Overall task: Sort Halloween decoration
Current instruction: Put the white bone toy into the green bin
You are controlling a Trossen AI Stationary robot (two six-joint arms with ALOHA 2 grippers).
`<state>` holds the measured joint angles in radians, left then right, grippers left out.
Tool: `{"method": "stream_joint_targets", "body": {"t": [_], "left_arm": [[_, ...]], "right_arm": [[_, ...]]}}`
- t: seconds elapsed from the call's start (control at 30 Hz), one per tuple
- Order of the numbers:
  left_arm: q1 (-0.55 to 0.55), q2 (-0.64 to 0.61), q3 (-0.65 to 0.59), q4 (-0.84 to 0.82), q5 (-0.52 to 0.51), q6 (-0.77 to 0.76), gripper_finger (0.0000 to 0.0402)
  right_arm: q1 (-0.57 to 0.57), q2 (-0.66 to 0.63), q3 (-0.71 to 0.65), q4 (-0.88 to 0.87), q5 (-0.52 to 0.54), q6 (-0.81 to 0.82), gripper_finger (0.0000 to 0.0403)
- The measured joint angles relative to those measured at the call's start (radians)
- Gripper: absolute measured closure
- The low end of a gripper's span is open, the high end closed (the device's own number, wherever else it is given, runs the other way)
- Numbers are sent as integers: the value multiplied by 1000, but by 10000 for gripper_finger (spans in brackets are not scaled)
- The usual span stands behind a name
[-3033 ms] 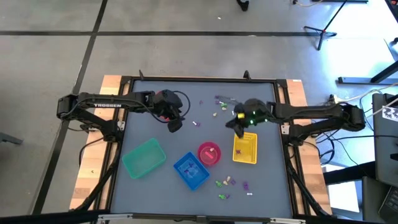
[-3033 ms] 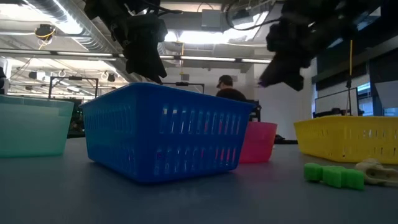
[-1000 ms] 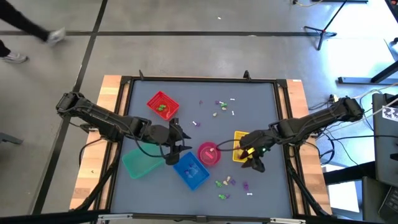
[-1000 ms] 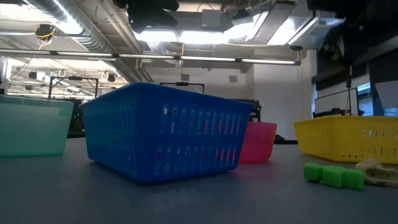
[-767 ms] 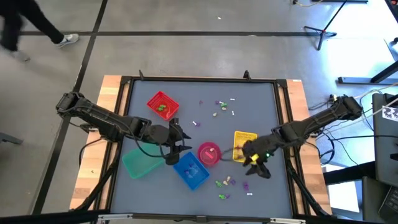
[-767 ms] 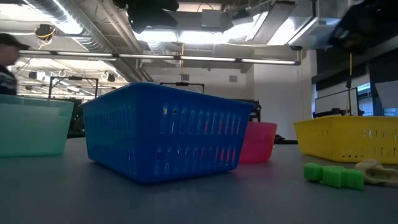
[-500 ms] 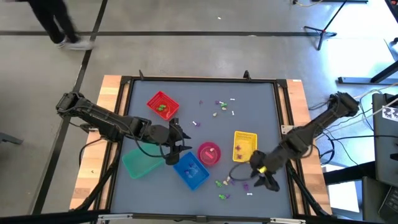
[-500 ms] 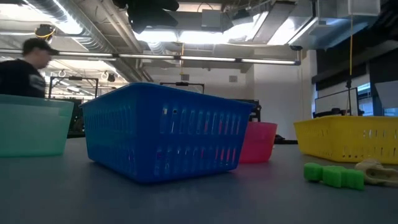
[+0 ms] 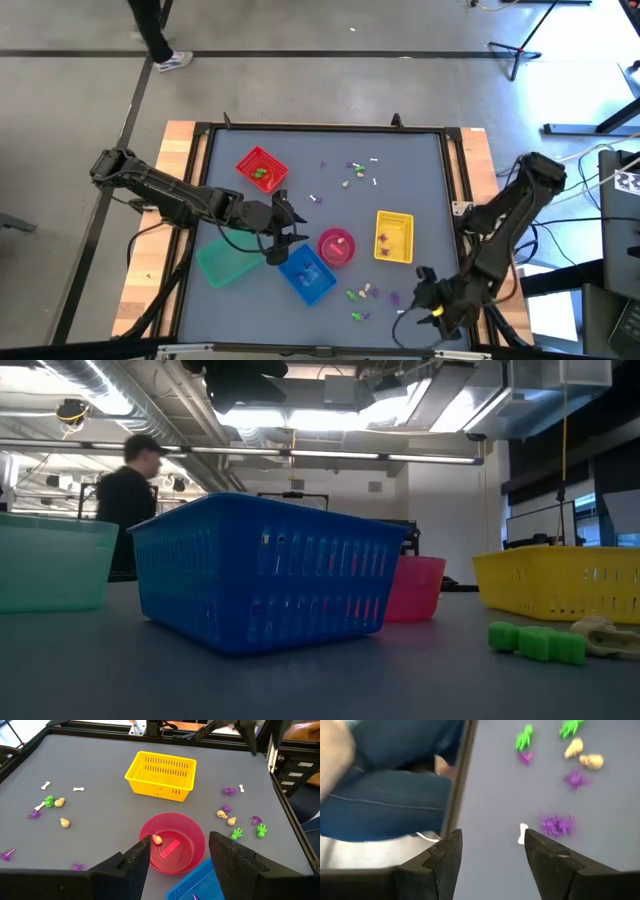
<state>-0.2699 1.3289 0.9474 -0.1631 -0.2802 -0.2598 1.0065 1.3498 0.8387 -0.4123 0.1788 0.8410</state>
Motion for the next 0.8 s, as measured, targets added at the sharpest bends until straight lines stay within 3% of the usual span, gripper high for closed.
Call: {"method": "stream_joint_targets", "body": {"t": [0.43,0.8], "left_arm": [[0,0,0,0,0,0,217],[0,0,0,0,0,0,217]], "right_arm": [[8,223,0,-1,32,23,189],[8,265,0,29,31,56,189]]}}
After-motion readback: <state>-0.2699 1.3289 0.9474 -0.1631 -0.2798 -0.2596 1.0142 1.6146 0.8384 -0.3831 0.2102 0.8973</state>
